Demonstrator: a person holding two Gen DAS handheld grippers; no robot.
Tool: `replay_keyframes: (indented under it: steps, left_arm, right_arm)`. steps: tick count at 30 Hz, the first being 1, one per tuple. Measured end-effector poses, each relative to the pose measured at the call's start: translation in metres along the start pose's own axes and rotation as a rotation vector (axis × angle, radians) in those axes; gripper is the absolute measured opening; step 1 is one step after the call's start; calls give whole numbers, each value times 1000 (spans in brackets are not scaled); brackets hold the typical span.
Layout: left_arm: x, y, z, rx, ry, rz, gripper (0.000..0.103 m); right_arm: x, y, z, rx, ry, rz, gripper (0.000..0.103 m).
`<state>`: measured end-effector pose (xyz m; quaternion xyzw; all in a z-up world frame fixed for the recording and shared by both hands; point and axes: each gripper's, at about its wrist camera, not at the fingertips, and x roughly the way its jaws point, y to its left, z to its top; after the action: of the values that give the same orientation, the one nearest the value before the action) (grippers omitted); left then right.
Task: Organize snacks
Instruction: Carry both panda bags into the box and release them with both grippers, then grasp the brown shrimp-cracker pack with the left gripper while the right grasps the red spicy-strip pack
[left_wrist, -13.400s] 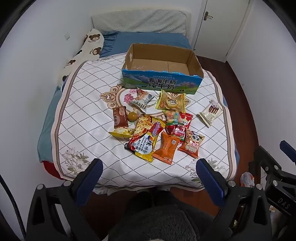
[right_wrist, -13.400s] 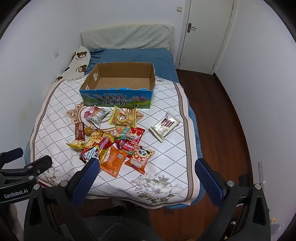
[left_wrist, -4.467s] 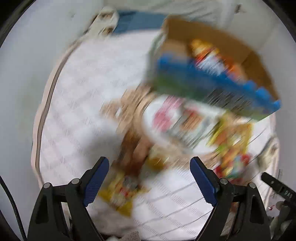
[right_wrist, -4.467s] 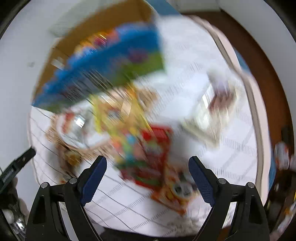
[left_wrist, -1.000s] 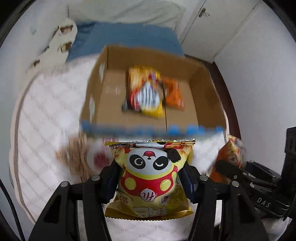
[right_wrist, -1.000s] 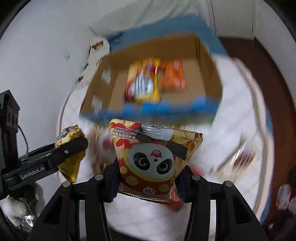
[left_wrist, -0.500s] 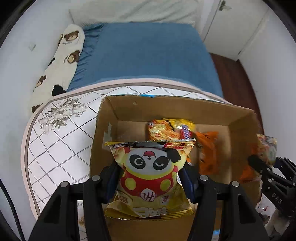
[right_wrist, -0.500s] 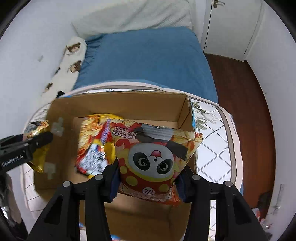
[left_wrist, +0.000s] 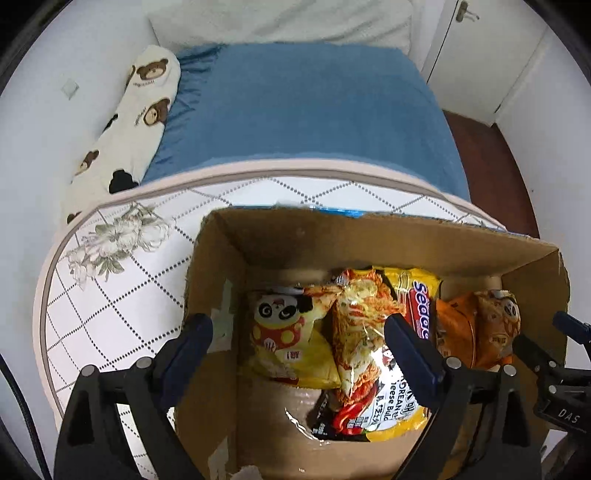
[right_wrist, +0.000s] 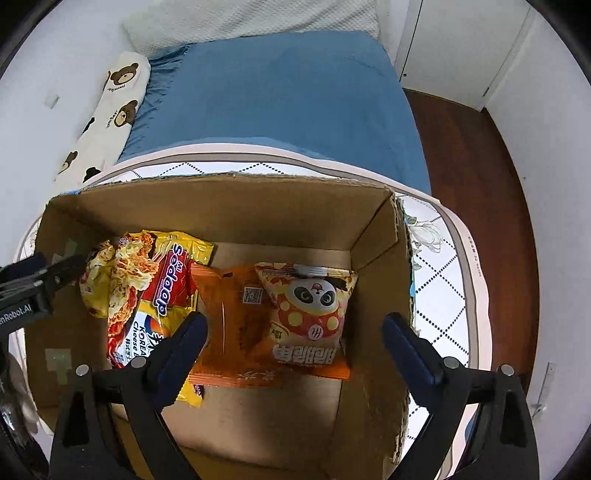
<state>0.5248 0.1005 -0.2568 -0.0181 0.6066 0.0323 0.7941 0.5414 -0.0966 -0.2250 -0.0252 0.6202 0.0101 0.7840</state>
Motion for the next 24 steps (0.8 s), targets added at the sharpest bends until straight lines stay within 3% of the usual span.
replay_keyframes:
  steps: [4,15,24]
  left_arm:
    - [-4,0,-4,11,0,-38,103]
    - [-26,-6,-24,6,-24,-84,103]
    - [-90,-14,-61,36,-136,-111,103]
  right_arm:
    - [0,4,-6,13,4,12,98]
    - [-29,13,-31,35,-42,48,98]
    - [-86,16,-72,41,-166,47,98]
